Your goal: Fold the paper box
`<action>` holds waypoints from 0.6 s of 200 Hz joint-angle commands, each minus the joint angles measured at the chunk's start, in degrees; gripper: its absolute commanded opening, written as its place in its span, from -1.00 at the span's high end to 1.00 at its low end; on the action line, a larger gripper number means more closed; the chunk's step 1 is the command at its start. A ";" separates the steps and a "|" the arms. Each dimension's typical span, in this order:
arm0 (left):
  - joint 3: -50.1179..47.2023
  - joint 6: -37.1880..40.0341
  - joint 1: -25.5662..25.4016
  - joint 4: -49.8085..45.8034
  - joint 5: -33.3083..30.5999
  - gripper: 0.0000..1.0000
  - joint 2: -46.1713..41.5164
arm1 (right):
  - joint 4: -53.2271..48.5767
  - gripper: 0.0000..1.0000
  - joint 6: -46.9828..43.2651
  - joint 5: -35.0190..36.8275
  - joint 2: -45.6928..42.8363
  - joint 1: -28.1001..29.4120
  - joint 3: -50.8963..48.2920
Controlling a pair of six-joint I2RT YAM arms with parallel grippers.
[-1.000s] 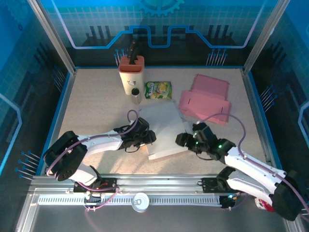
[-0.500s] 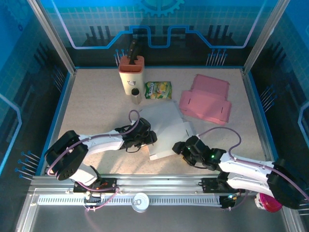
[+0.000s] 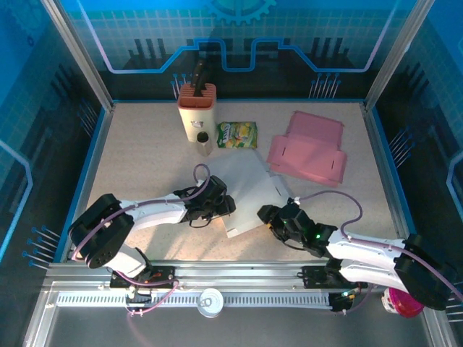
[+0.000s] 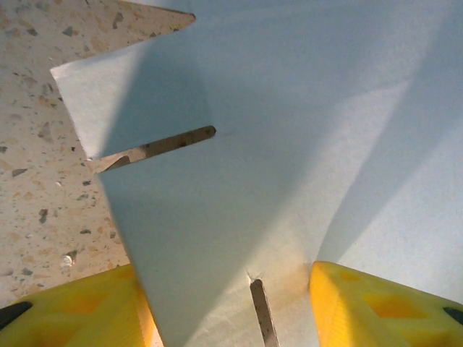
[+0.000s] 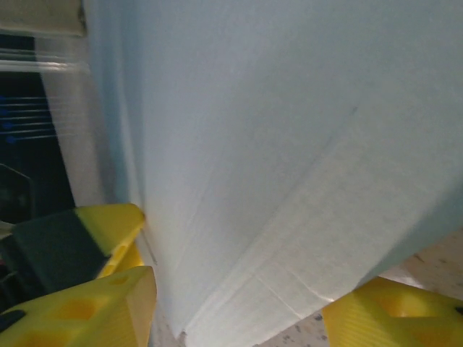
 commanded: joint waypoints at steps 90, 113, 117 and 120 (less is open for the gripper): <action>2.73 0.81 -0.48 -1.92 0.68 -0.13 1.48 | 2.75 0.35 -4.56 5.94 -3.04 -0.47 3.27; 2.76 0.86 -0.45 -1.94 0.78 -0.13 1.21 | 3.86 0.51 -5.14 5.85 -0.84 -1.04 4.21; 2.79 0.90 -0.48 -2.09 0.91 -0.13 1.20 | 4.07 0.56 -5.32 5.85 -0.53 -1.11 4.37; 2.75 0.91 -0.49 -2.08 0.92 -0.13 1.12 | 4.18 0.62 -5.44 5.95 -0.39 -1.17 4.51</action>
